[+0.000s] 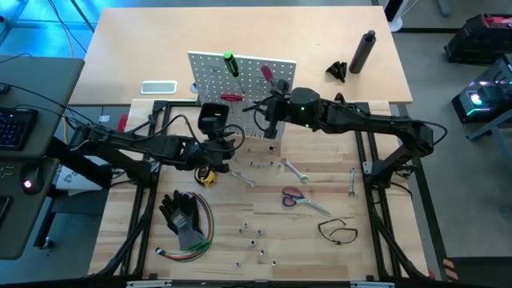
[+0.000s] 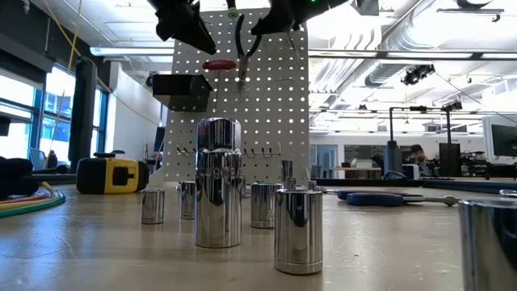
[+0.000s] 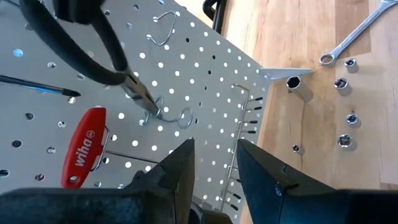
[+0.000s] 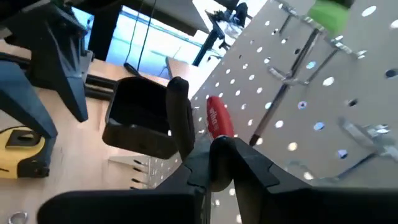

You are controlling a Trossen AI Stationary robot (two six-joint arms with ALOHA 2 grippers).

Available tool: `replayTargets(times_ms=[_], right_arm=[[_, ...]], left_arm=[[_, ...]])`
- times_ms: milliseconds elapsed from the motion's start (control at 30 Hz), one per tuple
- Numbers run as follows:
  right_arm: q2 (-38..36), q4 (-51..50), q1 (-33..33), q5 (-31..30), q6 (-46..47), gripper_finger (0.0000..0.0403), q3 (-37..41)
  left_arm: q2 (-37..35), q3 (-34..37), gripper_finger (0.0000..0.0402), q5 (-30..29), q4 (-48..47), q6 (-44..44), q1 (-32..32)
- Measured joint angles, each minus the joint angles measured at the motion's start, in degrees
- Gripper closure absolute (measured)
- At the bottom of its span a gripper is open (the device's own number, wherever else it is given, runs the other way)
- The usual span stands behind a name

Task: Hang tools onto peg board
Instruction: Hang the black pliers on the white peg board

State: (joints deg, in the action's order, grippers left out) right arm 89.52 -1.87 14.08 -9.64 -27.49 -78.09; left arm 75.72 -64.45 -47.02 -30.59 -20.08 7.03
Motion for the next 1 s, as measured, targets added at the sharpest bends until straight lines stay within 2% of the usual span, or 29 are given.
replayTargets(times_ms=[233,500,800,1000], right_arm=[[-0.03,-4.76,-2.00,-2.81,-0.02,0.0373,-5.86],[-0.04,-6.86,-2.62,-2.94,1.88,0.0373,-7.41],[-1.37,-10.59,-5.13,-8.83,0.48,0.0373,-7.45],[-3.29,-16.74,-6.45,-15.59,1.36,0.0373,-7.45]], left_arm=[[0.00,0.00,0.0288,0.02,-0.02,-0.11,-0.04],[0.00,0.00,0.0288,0.04,-0.09,0.33,-0.04],[0.00,0.00,0.0288,0.21,-0.31,0.42,-0.04],[0.00,0.00,0.0288,0.26,-0.15,0.44,-0.33]])
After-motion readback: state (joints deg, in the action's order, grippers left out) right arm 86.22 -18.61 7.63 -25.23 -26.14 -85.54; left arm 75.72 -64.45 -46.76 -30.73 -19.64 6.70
